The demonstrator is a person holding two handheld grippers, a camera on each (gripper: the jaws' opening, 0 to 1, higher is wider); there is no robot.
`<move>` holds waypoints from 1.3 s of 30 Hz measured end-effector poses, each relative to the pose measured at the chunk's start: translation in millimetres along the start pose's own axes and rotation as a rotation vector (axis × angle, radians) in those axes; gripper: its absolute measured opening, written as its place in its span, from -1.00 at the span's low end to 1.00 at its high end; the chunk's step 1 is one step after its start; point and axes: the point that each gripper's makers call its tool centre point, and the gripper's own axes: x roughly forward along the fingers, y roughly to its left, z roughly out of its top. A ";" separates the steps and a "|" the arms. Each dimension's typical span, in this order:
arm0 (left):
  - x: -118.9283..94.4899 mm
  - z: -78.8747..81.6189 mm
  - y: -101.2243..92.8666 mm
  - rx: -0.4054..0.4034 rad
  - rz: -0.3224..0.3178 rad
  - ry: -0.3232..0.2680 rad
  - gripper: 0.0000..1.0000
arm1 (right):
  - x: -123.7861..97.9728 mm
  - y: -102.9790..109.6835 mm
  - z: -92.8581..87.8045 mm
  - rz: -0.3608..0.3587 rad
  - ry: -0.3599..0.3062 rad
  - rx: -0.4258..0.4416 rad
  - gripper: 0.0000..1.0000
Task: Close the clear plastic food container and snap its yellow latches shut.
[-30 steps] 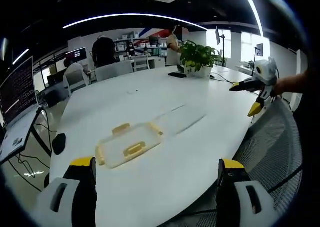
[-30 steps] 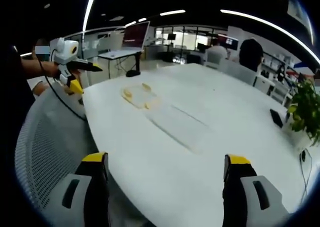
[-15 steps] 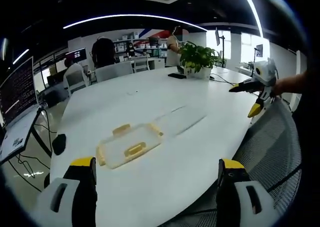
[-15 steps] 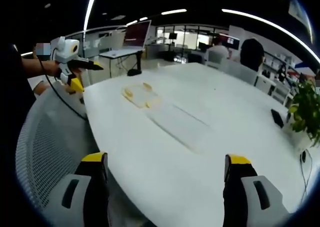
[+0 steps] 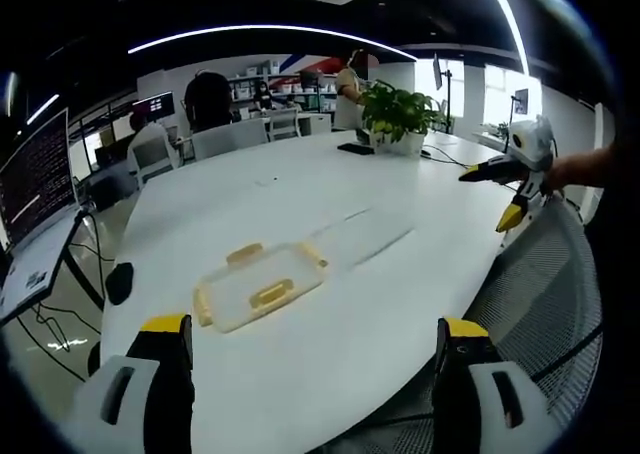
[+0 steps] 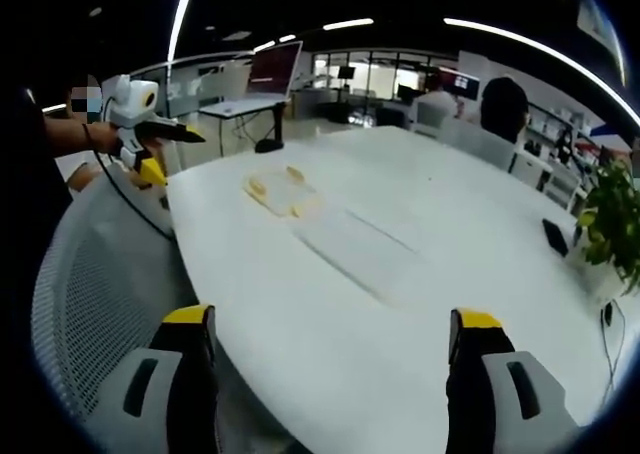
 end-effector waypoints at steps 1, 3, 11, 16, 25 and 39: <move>-0.3 0.5 0.1 0.000 0.000 -0.001 0.98 | 0.0 0.3 0.2 0.001 0.000 0.000 0.89; -0.6 0.9 0.5 0.002 0.001 -0.001 0.98 | -0.5 0.3 0.0 0.002 0.003 -0.004 0.90; -1.9 -1.1 2.6 0.007 0.001 0.007 0.98 | -0.5 0.0 -2.1 0.011 0.016 -0.003 0.87; -1.4 1.3 6.4 0.013 -0.004 0.005 0.98 | 0.8 0.2 1.5 0.019 0.020 -0.013 0.86; 1.2 2.8 10.9 0.030 -0.024 0.018 0.97 | 4.6 -0.8 6.9 0.037 0.026 -0.023 0.79; 5.4 3.8 16.5 0.050 -0.047 0.041 0.96 | 19.4 3.4 17.1 0.094 0.044 -0.053 0.76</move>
